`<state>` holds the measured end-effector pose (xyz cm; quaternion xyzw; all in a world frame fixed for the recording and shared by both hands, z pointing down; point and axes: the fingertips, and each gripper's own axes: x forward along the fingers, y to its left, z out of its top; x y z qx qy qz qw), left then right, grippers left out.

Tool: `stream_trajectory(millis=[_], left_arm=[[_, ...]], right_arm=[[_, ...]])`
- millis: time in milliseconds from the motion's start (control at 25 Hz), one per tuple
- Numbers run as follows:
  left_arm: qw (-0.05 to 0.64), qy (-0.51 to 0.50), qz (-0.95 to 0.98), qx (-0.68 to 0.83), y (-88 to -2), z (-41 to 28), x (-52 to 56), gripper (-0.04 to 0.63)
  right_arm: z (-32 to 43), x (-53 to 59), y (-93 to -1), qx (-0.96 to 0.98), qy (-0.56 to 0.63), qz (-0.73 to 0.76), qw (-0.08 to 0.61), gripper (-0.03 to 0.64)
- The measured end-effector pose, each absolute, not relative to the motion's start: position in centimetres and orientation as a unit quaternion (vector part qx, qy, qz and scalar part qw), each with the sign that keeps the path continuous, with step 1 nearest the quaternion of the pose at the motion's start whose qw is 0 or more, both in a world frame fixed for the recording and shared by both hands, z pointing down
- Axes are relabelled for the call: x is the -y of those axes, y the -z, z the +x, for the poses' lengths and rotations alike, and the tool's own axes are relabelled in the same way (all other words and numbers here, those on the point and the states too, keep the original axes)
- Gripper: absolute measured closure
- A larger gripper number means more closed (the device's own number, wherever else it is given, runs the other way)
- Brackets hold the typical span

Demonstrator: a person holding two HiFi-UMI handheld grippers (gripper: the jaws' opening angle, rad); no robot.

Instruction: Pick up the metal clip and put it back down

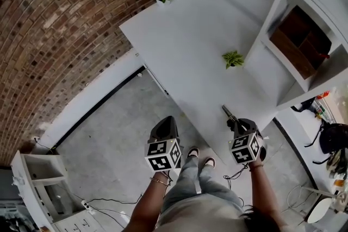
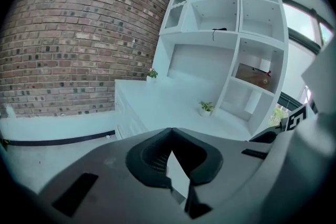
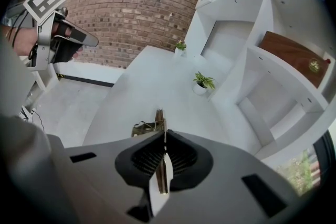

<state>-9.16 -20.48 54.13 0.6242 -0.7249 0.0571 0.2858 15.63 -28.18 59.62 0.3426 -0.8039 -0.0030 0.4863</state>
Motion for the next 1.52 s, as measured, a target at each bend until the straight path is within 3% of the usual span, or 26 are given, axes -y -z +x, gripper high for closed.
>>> stream_trajectory(millis=[560,1120,1520], left_arm=[[0.240,-0.038,0.667,0.704,-49.0,-7.3,25.1,0.589],[0.166,-0.004,0.728,0.665,-41.5,-2.1,30.4,0.589],[0.159,-0.012,0.731,0.664,-41.3,-1.0,30.2,0.589]], right_arm=[[15.0,31.5,-51.8,0.835,-0.067,0.404,0.368,0.606],[20.6,33.2,-41.3,0.801,-0.176,0.569,0.059,0.606],[21.2,32.4,-41.0,0.803,-0.191,0.563,0.031,0.606]])
